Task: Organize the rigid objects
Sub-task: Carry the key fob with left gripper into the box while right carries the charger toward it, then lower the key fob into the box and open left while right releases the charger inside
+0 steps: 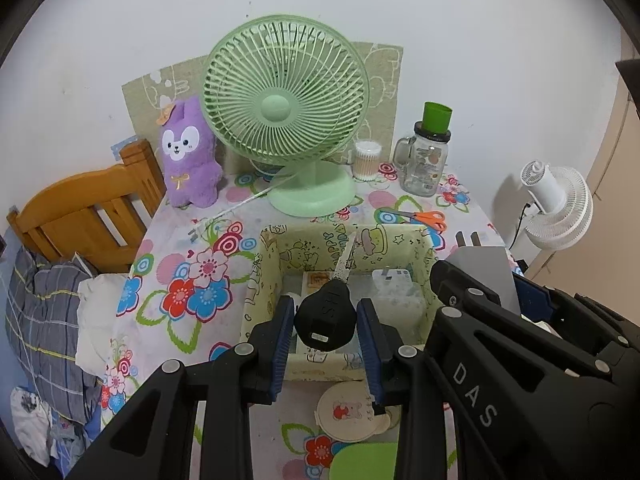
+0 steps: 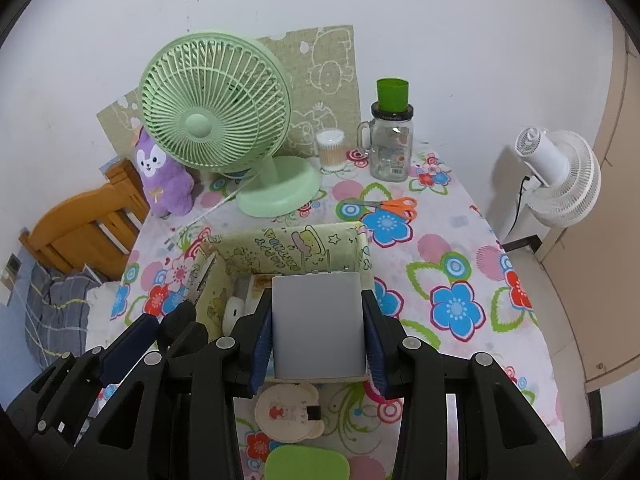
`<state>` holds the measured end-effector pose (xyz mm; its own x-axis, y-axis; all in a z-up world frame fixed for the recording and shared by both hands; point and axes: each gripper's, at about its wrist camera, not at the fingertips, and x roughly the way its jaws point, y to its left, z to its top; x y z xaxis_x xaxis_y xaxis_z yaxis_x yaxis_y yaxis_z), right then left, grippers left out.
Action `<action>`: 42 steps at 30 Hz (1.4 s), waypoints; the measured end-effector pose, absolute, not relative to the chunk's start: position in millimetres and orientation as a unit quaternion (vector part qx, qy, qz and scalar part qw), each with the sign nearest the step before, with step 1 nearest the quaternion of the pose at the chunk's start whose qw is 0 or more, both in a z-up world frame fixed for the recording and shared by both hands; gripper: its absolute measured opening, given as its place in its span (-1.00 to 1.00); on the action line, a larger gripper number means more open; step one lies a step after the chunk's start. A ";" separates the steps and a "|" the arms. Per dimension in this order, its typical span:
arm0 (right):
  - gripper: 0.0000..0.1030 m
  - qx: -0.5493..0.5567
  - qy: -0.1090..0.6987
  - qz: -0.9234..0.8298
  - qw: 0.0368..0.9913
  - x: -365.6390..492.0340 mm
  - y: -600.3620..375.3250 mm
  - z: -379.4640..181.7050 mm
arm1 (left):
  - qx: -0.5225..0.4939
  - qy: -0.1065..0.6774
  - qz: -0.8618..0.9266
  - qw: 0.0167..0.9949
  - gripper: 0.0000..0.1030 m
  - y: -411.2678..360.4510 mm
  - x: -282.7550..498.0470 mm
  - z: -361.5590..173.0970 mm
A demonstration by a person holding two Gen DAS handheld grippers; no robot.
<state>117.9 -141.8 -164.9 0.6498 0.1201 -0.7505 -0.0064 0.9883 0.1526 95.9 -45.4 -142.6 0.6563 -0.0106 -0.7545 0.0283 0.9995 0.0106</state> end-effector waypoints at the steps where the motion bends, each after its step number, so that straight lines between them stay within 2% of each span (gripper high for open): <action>1: -0.14 0.067 0.419 0.035 0.905 120.7 -141.5 -166.7 | 0.010 0.417 -0.011 0.909 -0.38 -45.3 98.8 -144.8; 32: -0.13 0.073 0.459 0.057 0.884 212.3 -116.2 -234.0 | 0.004 0.457 0.026 0.889 -0.33 -20.5 178.3 -206.5; 34: -0.13 0.073 0.462 0.059 0.882 214.0 -114.6 -237.0 | 0.004 0.462 0.028 0.887 -0.28 -18.7 179.8 -208.8; 36: -0.12 0.069 0.460 0.063 0.883 214.3 -112.5 -237.7 | 0.000 0.465 0.027 0.885 -0.05 -16.5 179.9 -210.3; 38: -0.04 0.066 0.460 0.066 0.883 214.5 -110.9 -237.5 | -0.002 0.466 0.026 0.884 0.05 -15.6 179.3 -210.6; 40: 0.20 0.066 0.459 0.072 0.883 213.6 -110.4 -236.9 | -0.002 0.464 0.021 0.886 0.15 -16.1 177.6 -209.3; 42: 0.44 0.069 0.454 0.072 0.885 211.2 -111.4 -235.3 | 0.005 0.461 0.024 0.887 0.38 -17.7 175.3 -207.2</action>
<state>211.2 -111.4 -235.3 0.5775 0.1902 -0.7939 -0.0657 0.9802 0.1870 175.3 -17.7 -207.2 0.5745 0.0475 -0.8171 -0.0390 0.9988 0.0307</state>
